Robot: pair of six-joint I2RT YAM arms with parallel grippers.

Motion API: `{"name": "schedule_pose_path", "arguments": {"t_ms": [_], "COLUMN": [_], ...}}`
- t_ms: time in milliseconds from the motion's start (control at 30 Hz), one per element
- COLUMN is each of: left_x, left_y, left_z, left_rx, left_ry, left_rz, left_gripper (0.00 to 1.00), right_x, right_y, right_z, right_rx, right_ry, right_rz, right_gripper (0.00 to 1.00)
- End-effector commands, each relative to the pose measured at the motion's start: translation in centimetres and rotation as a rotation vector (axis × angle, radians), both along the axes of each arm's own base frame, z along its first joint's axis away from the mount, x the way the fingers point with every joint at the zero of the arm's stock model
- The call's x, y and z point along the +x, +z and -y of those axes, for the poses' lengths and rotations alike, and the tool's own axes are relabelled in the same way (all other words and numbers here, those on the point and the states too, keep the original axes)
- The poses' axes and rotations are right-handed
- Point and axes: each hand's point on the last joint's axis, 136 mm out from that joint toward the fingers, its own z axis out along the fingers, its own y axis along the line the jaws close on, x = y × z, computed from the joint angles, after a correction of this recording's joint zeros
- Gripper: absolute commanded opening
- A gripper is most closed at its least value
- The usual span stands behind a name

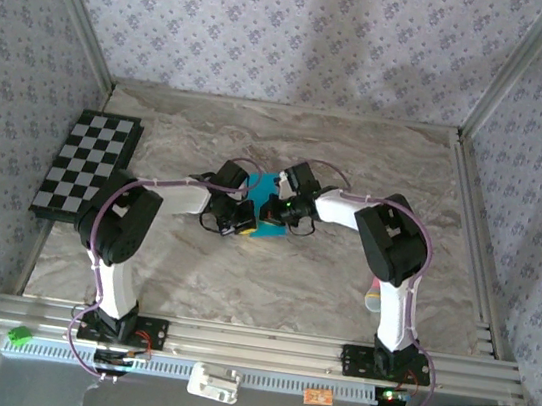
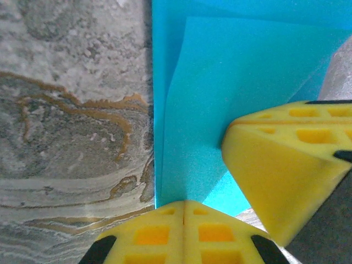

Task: Fold a paper plane with a square sheet of paper (pick it up from the middle)
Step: Fold the triangle a second time at the center of the table.

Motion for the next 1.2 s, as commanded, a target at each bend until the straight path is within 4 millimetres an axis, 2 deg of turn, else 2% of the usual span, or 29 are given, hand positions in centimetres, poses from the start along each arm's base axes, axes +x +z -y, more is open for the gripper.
{"name": "schedule_pose_path", "arguments": {"t_ms": [0, 300, 433, 533, 600, 700, 767, 833, 967, 1067, 1167], "left_x": [-4.7, -4.7, -4.1, -2.9, -1.5, 0.7, 2.0, 2.9, 4.3, 5.2, 6.0], "left_y": [-4.6, -4.6, -3.8, -2.4, -0.5, 3.0, 5.0, 6.1, 6.4, 6.0, 5.3], "left_z": [-4.4, -4.4, -4.1, -3.4, -2.4, -0.9, -0.4, -0.3, -0.2, 0.0, 0.1], "left_rx": [0.167, 0.166, 0.159, 0.136, 0.101, 0.04, 0.017, 0.009, 0.01, 0.018, 0.028], "left_ry": [0.024, 0.01, -0.003, -0.012, -0.022, -0.026, -0.015, 0.004, 0.029, 0.035, 0.038], "left_rz": [-0.199, -0.201, -0.179, -0.137, -0.082, 0.013, 0.069, 0.106, 0.135, 0.14, 0.137], "left_gripper": [0.0, 0.0, 0.0, 0.0, 0.0, 0.02, 0.08, 0.15, 0.24, 0.24, 0.22], "right_x": [3.8, 7.4, 9.0, 10.0, 10.3, 9.8, 9.0, 8.2, 6.4, 5.4, 4.8], "right_y": [-2.4, -2.8, -2.2, 0.1, 2.3, 4.7, 5.2, 5.6, 5.7, 6.0, 5.3], "right_z": [3.6, 6.9, 7.8, 7.6, 7.5, 7.6, 7.9, 8.2, 7.9, 7.0, 6.3], "right_rx": [-0.094, -0.096, -0.085, -0.051, -0.031, -0.019, -0.031, -0.034, -0.026, -0.005, -0.02], "right_ry": [-0.092, -0.178, -0.202, -0.199, -0.197, -0.206, -0.22, -0.239, -0.274, -0.286, -0.304], "right_rz": [0.042, 0.054, 0.076, 0.12, 0.153, 0.183, 0.178, 0.163, 0.105, 0.068, 0.038], "right_gripper": [0.02, 0.02, 0.03, 0.04, 0.06, 0.11, 0.16, 0.24, 0.43, 0.49, 0.52]}}
